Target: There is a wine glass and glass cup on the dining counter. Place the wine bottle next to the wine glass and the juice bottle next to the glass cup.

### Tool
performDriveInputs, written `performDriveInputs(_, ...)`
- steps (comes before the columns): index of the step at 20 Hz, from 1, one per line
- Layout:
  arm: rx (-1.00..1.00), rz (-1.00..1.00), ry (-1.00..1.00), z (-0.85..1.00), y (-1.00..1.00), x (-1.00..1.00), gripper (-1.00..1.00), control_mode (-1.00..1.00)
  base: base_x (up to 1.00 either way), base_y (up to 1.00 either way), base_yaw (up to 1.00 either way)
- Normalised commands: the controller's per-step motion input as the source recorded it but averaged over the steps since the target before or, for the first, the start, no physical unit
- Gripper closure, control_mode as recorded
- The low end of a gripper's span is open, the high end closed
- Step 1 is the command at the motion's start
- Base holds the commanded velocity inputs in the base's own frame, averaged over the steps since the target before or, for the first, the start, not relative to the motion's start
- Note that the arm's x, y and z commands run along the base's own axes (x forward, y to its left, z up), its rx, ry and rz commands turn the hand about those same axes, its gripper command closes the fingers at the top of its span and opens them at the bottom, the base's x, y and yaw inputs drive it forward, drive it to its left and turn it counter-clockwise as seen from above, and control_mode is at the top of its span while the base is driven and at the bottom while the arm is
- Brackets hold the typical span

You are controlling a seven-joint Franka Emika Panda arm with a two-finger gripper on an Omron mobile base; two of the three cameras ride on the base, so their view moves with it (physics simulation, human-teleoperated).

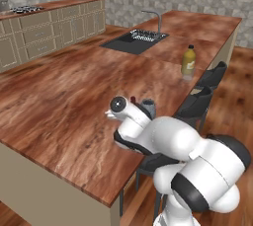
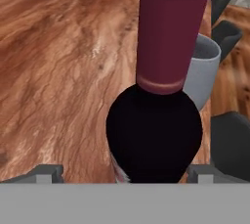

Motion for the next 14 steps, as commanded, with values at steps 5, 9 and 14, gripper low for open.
performDriveInputs(5,0.00,0.00,0.00,0.00,0.04,0.00,-1.00,-1.00,0.00,0.00,0.00)
performDriveInputs(9,0.00,0.00,0.00,0.00,0.08,-0.15,-1.00,-1.00,0.00,0.00,0.00)
performDriveInputs(14,0.01,0.00,0.00,0.00,0.20,-0.26,-1.00,-1.00,0.00,0.00,0.00)
